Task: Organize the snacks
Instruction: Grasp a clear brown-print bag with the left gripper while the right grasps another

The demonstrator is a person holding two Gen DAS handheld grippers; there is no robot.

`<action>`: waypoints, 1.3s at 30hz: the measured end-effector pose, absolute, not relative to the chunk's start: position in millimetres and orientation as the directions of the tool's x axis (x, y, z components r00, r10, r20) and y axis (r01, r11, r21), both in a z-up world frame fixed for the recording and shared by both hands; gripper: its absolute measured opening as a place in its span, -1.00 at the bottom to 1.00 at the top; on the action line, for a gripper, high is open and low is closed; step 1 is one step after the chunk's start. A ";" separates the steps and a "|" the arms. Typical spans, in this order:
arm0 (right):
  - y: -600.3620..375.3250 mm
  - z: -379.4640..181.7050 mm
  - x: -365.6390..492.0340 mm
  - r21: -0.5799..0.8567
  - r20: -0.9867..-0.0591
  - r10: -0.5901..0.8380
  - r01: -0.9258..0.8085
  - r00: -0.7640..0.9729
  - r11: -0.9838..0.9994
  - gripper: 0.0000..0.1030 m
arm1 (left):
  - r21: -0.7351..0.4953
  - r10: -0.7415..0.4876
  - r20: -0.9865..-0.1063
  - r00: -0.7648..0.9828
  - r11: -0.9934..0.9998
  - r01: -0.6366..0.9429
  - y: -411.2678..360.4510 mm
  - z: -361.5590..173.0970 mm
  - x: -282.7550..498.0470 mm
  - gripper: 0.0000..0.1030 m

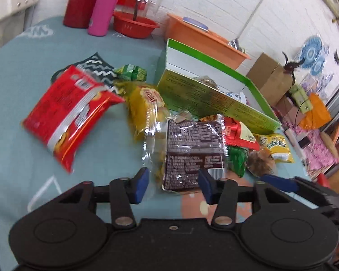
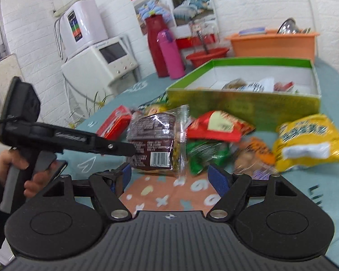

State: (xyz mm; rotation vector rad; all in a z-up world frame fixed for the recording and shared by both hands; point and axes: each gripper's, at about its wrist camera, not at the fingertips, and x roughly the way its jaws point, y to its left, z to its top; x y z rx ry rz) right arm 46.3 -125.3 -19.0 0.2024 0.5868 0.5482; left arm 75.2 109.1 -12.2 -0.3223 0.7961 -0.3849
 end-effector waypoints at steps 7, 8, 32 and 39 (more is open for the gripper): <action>-100.5 -28.0 58.2 0.316 -0.489 0.569 -0.474 0.661 0.822 1.00 | -0.429 -0.458 -0.591 0.664 0.876 0.222 107.8 -9.0 75.1 1.00; -99.1 -29.5 60.7 0.318 -0.493 0.570 -0.473 0.658 0.822 1.00 | -0.426 -0.450 -0.601 0.660 0.880 0.212 108.3 -12.3 77.0 1.00; -86.6 -42.9 91.1 0.356 -0.513 0.604 -0.489 0.610 0.796 0.91 | -0.446 -0.404 -0.591 0.699 0.885 0.134 114.7 -31.3 71.6 0.42; -81.9 -36.4 79.3 0.307 -0.496 0.584 -0.499 0.642 0.810 0.20 | -0.454 -0.417 -0.566 0.711 0.878 0.153 101.7 -21.4 63.8 0.07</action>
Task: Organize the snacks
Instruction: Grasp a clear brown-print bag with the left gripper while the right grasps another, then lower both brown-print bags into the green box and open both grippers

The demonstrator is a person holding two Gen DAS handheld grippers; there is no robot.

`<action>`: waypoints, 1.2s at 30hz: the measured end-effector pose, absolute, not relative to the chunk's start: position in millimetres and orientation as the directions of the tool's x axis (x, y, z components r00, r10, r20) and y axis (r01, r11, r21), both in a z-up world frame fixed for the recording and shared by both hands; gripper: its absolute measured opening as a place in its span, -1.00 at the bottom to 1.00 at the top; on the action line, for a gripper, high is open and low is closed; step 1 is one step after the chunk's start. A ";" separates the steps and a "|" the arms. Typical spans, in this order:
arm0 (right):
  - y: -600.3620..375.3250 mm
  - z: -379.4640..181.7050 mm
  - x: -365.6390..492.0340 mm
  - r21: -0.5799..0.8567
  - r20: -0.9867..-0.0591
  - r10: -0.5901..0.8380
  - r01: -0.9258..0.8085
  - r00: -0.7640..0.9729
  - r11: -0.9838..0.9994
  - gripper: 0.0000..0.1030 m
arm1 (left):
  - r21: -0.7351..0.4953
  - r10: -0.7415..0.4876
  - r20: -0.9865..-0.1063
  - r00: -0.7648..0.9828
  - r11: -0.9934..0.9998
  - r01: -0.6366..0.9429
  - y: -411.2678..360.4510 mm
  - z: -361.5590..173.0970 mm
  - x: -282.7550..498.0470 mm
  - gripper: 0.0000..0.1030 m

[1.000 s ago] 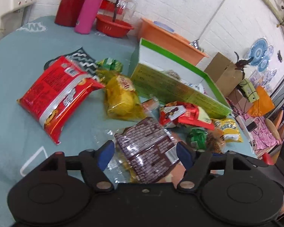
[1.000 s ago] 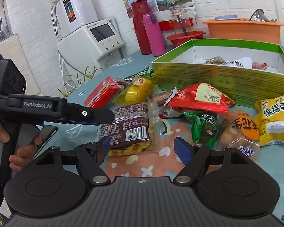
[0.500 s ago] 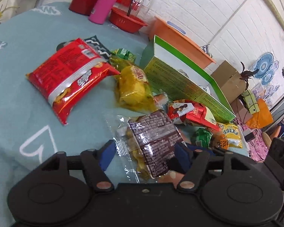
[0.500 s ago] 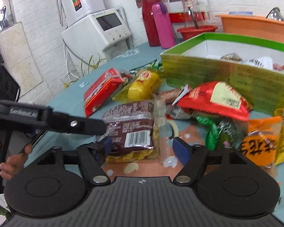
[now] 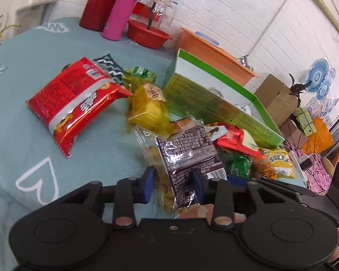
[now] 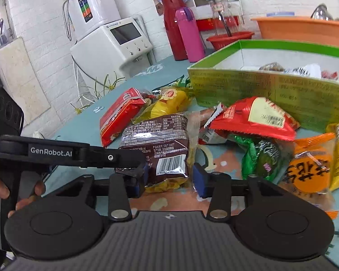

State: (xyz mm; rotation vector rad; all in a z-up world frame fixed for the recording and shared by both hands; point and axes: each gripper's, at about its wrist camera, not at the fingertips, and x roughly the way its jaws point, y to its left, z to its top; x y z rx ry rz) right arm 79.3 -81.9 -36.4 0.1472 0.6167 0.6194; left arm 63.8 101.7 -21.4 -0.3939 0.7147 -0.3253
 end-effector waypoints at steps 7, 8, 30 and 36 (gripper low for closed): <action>-106.6 11.5 74.8 0.275 -0.369 0.565 -0.494 0.738 0.825 0.06 | -0.449 -0.467 -0.445 0.764 0.855 0.260 88.2 34.0 76.3 0.07; -109.9 17.4 77.5 0.269 -0.352 0.559 -0.491 0.750 0.828 0.06 | -0.446 -0.474 -0.431 0.768 0.851 0.275 84.8 41.7 82.8 0.07; -163.6 18.1 198.7 0.313 -0.346 0.383 -0.280 0.856 0.908 0.05 | -0.421 -0.536 -0.463 0.706 0.834 0.357 27.1 36.6 241.3 0.18; -161.4 -5.6 215.2 0.231 -0.459 0.288 -0.200 0.840 0.952 0.53 | -0.374 -0.448 -0.515 0.730 0.885 0.279 32.5 20.4 243.5 1.00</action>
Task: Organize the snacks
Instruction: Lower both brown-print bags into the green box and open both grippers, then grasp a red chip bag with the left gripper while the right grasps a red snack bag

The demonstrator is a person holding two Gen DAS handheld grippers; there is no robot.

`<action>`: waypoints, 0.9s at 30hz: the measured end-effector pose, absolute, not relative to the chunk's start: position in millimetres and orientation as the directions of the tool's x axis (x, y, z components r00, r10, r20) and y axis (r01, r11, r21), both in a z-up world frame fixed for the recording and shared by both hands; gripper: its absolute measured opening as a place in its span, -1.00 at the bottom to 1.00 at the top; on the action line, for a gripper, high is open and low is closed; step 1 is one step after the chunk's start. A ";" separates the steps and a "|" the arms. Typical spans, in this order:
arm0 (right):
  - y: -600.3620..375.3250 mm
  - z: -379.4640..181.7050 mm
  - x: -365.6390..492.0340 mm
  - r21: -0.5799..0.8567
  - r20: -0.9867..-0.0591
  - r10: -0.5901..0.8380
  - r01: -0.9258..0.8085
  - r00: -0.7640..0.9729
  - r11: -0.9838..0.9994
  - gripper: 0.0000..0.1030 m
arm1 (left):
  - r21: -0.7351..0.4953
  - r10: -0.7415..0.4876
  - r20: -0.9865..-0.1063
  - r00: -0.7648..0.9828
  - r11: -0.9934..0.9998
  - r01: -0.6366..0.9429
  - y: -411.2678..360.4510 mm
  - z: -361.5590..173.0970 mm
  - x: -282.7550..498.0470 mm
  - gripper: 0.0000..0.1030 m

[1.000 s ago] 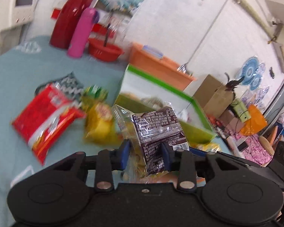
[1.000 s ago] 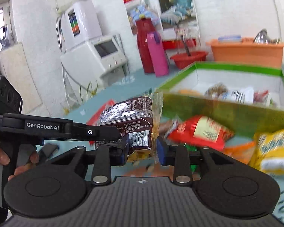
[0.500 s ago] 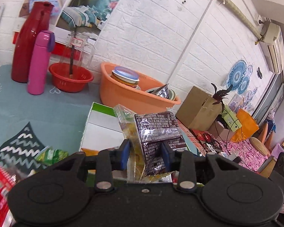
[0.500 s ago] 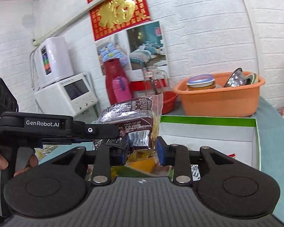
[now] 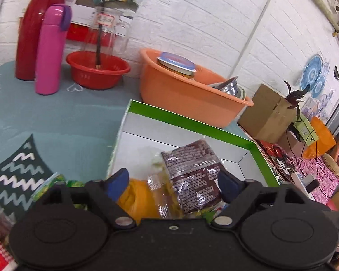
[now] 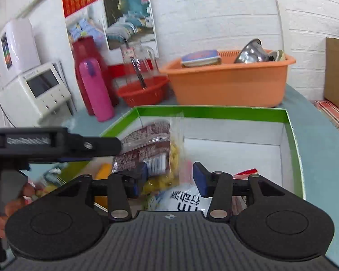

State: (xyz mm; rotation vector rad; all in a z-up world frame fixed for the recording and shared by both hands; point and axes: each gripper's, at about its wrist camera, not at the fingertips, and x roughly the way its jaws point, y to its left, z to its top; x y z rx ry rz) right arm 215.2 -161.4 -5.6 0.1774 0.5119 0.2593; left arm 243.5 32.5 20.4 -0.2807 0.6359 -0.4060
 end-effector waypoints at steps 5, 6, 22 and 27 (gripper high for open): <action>-165.7 8.8 189.8 0.209 -0.413 0.268 -0.196 0.870 0.958 0.72 | -0.344 -0.439 -0.489 0.754 0.891 0.296 45.9 37.4 216.6 1.00; -164.8 13.0 183.8 0.203 -0.406 0.266 -0.197 0.874 0.959 0.73 | -0.342 -0.438 -0.486 0.757 0.892 0.296 49.2 41.4 209.5 1.00; -142.5 34.6 81.3 0.294 -0.358 0.430 -0.337 0.829 0.894 1.00 | -0.275 -0.236 -0.552 0.800 0.957 0.093 146.5 29.1 117.0 1.00; -132.9 29.1 68.4 0.318 -0.372 0.467 -0.363 0.802 0.876 1.00 | -0.265 -0.202 -0.562 0.802 0.963 0.056 181.4 3.2 138.1 1.00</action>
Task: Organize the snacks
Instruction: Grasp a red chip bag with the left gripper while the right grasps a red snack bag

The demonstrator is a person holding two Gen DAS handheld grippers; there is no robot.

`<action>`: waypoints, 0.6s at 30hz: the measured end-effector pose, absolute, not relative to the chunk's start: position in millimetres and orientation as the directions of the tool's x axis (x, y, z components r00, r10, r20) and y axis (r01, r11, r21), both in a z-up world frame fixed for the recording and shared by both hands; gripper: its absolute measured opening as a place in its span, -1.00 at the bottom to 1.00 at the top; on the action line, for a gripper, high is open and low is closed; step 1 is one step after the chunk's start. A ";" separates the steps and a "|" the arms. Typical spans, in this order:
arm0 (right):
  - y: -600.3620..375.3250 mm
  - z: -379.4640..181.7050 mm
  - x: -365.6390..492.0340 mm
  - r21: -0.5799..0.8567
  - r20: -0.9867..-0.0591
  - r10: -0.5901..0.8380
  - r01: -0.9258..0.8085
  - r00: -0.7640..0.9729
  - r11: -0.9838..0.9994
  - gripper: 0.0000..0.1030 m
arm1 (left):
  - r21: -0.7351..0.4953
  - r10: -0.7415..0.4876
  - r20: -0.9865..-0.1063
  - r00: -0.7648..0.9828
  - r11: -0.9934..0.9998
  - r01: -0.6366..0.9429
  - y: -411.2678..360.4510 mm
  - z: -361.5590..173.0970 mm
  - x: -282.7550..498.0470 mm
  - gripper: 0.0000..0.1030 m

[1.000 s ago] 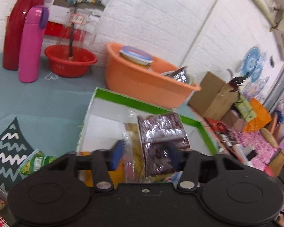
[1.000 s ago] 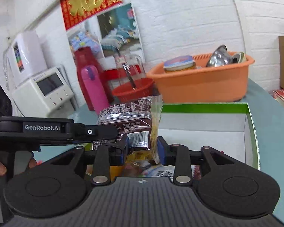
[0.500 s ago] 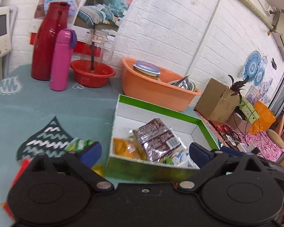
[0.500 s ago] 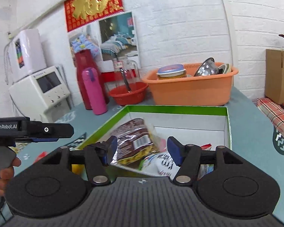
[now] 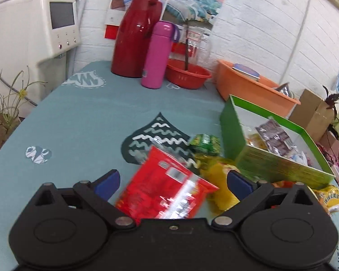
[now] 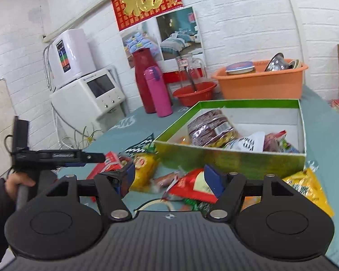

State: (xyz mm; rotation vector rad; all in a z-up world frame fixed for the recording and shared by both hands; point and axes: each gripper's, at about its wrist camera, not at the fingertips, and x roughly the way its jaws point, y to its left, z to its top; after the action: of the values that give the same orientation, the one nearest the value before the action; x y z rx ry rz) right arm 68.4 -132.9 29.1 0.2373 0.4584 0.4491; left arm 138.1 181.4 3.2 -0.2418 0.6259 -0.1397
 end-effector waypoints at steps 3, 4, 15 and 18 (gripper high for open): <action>-126.7 24.8 62.6 0.327 -0.386 0.476 -0.365 0.791 0.872 1.00 | -0.364 -0.245 -0.583 0.775 0.931 0.021 207.6 -12.4 158.0 1.00; -124.0 22.9 61.1 0.326 -0.393 0.477 -0.366 0.786 0.872 1.00 | -0.411 -0.277 -0.587 0.760 0.912 0.015 214.7 -17.6 162.1 1.00; -91.1 -11.2 60.2 0.363 -0.486 0.567 -0.437 0.665 0.823 1.00 | -0.534 -0.511 -0.596 0.620 0.828 0.169 158.9 -30.0 98.9 0.45; -83.6 -23.1 57.0 0.398 -0.523 0.586 -0.432 0.619 0.810 1.00 | -0.527 -0.536 -0.598 0.596 0.823 0.212 149.1 -26.8 80.2 0.57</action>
State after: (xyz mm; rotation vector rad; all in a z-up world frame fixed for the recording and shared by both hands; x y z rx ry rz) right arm 57.0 -83.6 -23.1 0.2432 0.6858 0.5921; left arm 80.2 149.1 -26.8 -0.4294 0.8259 -0.4502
